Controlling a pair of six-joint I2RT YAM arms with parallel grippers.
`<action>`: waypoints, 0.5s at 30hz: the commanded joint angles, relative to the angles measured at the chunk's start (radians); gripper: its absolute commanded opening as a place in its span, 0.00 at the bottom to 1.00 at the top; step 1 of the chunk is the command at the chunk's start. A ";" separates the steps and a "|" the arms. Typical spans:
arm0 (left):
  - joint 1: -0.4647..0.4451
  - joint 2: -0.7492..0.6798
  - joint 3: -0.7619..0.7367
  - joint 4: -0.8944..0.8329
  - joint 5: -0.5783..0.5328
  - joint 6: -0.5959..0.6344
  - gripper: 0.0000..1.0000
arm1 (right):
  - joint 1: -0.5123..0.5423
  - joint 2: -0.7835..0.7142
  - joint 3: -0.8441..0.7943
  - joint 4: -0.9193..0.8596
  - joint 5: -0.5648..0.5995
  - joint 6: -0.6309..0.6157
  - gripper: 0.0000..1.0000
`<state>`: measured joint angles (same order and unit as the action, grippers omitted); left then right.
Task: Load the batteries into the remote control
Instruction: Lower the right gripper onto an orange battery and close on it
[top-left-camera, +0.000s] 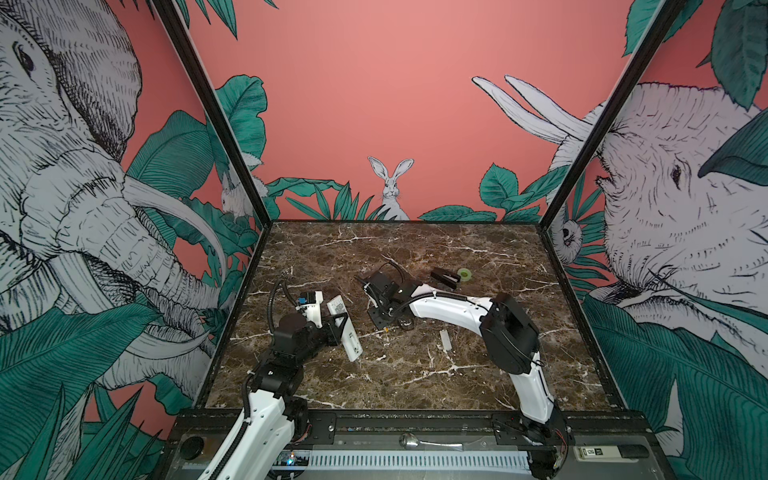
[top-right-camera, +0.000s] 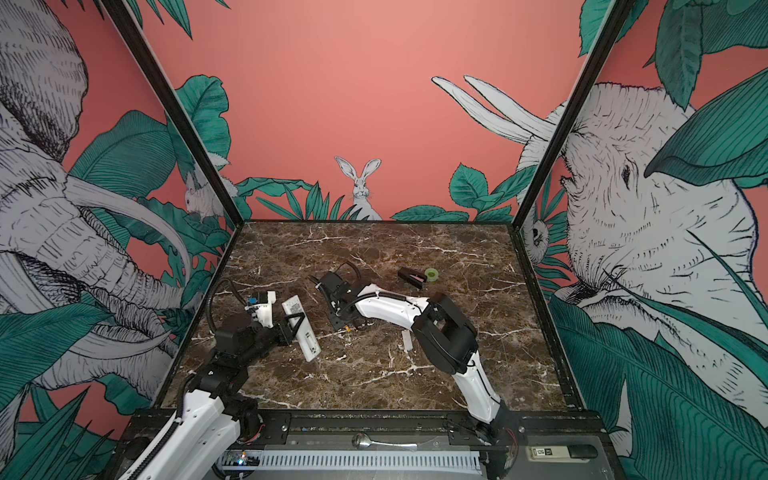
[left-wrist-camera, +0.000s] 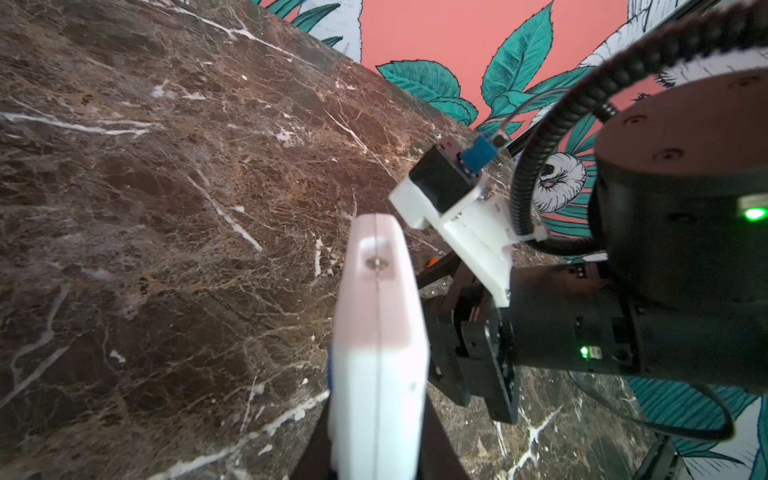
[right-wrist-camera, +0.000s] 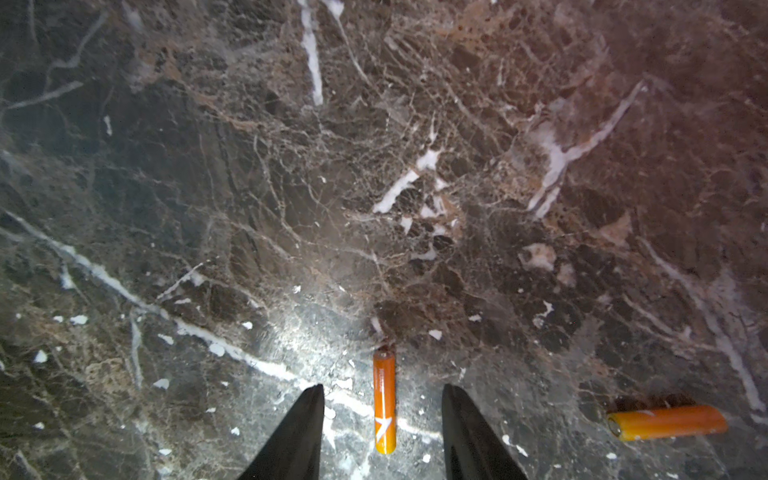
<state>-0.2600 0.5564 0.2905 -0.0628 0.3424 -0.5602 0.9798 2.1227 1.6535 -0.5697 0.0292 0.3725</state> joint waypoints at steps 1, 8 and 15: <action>0.007 -0.001 -0.013 0.001 0.004 0.005 0.00 | 0.007 0.030 0.040 -0.038 0.023 -0.010 0.45; 0.007 0.001 -0.017 0.008 0.008 0.004 0.00 | 0.008 0.064 0.067 -0.061 0.022 -0.016 0.41; 0.007 0.008 -0.019 0.014 0.011 0.003 0.00 | 0.007 0.078 0.069 -0.065 0.021 -0.019 0.38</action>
<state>-0.2588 0.5648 0.2855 -0.0620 0.3431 -0.5602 0.9821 2.1838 1.7012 -0.6125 0.0376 0.3618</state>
